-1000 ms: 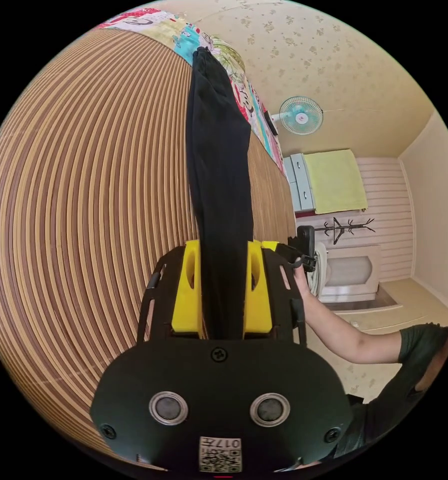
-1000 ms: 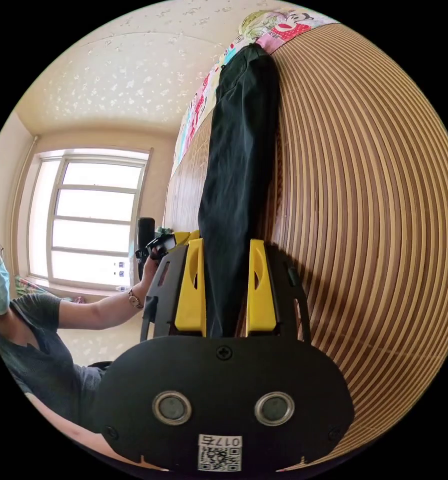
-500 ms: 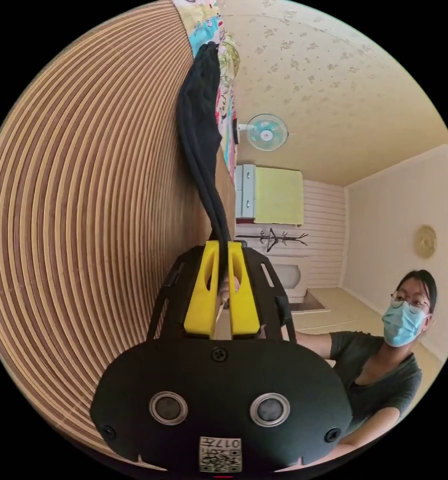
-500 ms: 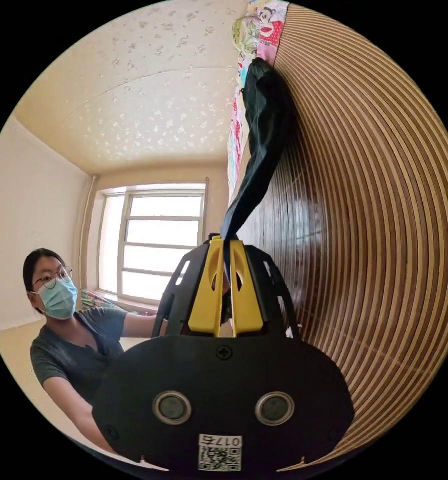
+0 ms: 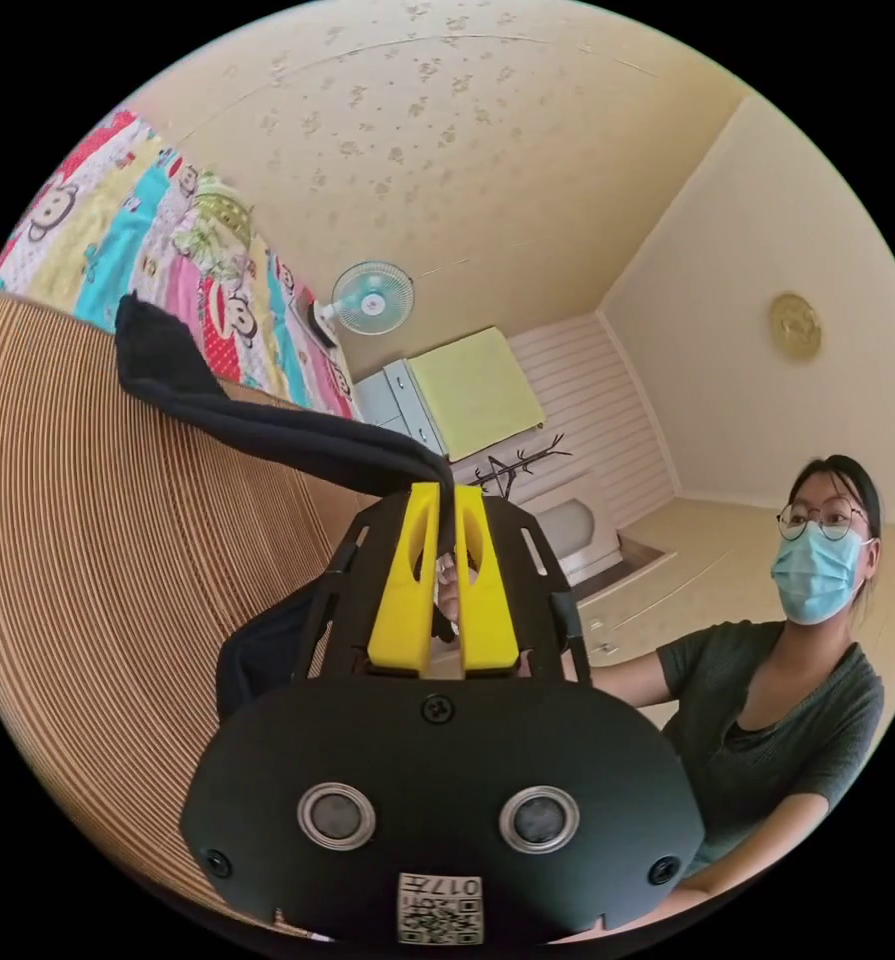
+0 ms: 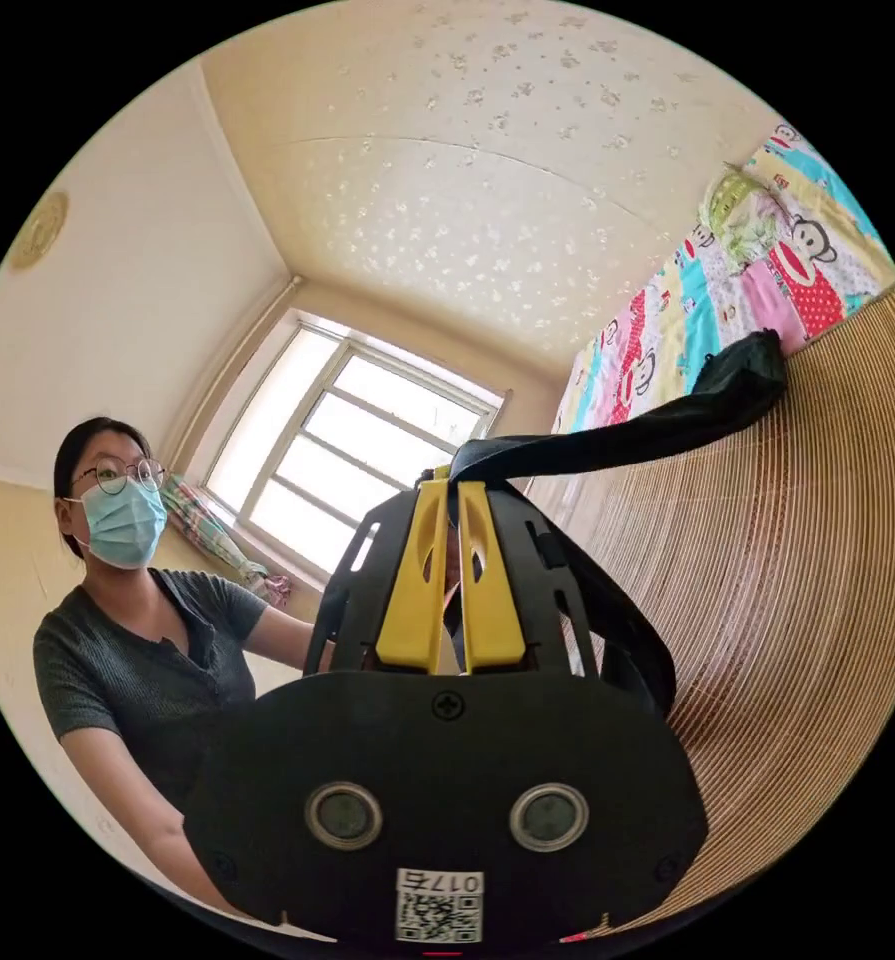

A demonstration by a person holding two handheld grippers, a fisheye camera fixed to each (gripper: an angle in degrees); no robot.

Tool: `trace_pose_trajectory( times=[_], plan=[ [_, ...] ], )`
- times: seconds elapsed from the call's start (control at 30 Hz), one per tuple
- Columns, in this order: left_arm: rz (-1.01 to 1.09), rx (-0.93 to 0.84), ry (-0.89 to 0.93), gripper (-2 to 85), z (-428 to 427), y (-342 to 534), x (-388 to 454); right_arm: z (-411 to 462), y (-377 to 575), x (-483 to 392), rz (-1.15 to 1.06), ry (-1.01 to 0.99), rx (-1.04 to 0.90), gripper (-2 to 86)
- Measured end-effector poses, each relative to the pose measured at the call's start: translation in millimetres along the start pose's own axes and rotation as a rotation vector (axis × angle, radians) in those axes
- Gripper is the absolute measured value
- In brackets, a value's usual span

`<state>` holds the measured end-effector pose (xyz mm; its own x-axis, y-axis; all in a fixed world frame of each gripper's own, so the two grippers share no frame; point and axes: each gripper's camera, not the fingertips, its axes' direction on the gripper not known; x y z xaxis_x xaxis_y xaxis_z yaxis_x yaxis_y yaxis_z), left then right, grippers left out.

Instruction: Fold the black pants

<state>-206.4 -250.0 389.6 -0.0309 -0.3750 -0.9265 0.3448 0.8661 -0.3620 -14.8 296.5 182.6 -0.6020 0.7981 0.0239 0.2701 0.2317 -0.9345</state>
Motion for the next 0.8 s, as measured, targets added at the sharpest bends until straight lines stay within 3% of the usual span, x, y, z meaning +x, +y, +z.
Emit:
trace_pose_trajectory(
  times=[0.27,0.43,0.57,0.8],
  plan=[
    [0.296,0.064,0.006,2.6,-6,-3,210,-2,-43,-225,-0.413,-0.037,-0.027,1.6],
    [0.401,0.101,0.009,2.6,5,-8,303,-9,-70,-315,-0.536,-0.03,-0.009,1.7],
    [0.312,0.062,-0.042,2.1,15,-15,285,-2,-91,-314,-0.46,0.122,-0.032,1.7],
    [-0.002,0.045,-0.1,2.5,31,-12,113,38,-108,-182,-0.153,0.322,-0.07,1.6]
  ],
)
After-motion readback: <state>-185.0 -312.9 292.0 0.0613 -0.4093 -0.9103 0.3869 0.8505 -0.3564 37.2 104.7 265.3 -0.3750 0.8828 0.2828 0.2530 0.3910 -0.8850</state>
